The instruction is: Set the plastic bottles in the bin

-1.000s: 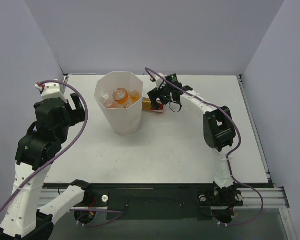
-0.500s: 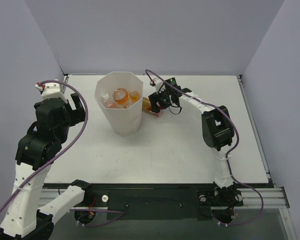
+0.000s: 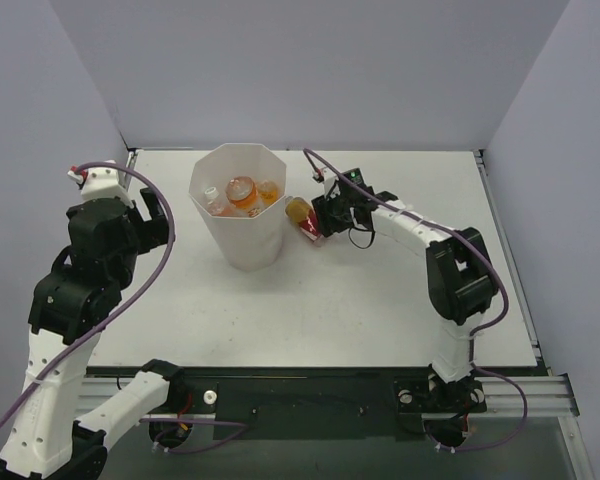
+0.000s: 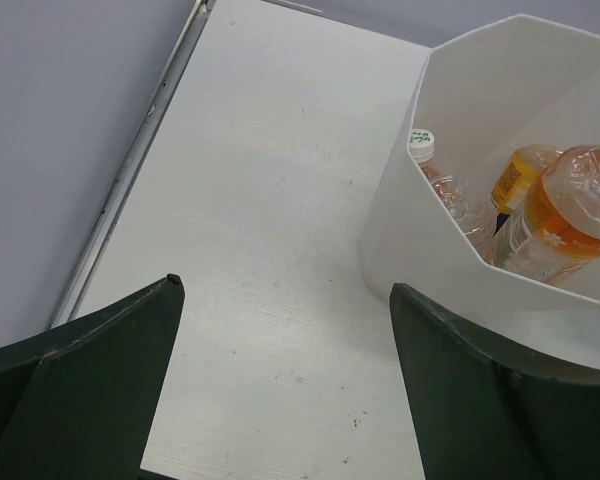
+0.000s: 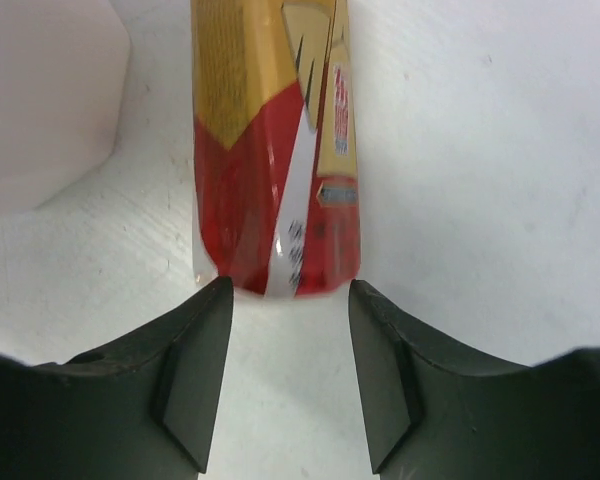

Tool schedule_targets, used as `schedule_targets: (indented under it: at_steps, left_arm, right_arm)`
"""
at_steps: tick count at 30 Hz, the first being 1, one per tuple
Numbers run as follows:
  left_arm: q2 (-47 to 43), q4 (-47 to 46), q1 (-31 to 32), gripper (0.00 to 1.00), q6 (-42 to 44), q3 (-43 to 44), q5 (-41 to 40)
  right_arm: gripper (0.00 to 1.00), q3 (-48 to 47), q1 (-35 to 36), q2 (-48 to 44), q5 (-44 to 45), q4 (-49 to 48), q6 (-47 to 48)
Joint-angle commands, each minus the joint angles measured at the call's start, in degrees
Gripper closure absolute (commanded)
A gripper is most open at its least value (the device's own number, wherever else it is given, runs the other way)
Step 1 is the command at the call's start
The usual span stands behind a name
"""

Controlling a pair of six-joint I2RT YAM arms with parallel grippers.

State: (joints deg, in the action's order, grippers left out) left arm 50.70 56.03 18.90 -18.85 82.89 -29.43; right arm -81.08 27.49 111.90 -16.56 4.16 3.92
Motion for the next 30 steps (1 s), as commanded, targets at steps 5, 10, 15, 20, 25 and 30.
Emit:
schedule_targets:
  at_steps: [5, 10, 15, 20, 25, 30]
  left_arm:
    - [-1.57, -1.89, -0.44, 0.05, 1.01, 0.52, 0.69]
    - [-1.04, -2.33, -0.44, 0.05, 0.83, -0.10, 2.09]
    - [-1.83, -2.33, -0.44, 0.05, 0.57, -0.10, 2.36]
    - [-3.06, -1.63, -0.44, 0.05, 0.13, -0.19, 1.39]
    - [-2.88, -1.10, -0.44, 0.05, -0.31, 0.43, 1.66]
    - [-2.80, -0.84, -0.44, 0.05, -0.04, 0.78, 1.22]
  right_arm:
    - [0.51, 18.91, 0.46, -17.83, 6.63, -2.66, -13.67]
    - [0.37, 18.69, 0.55, -21.37, 7.58, -0.74, -11.14]
    - [0.25, 10.52, 0.55, -17.16, 7.68, 5.06, -7.36]
    - [0.24, 1.21, 0.73, -9.78, 8.21, 8.04, -4.89]
    - [0.22, -6.62, 0.90, -3.89, 9.60, 9.02, -4.63]
    - [0.21, -10.94, 0.90, 0.33, 12.69, 11.04, -2.88]
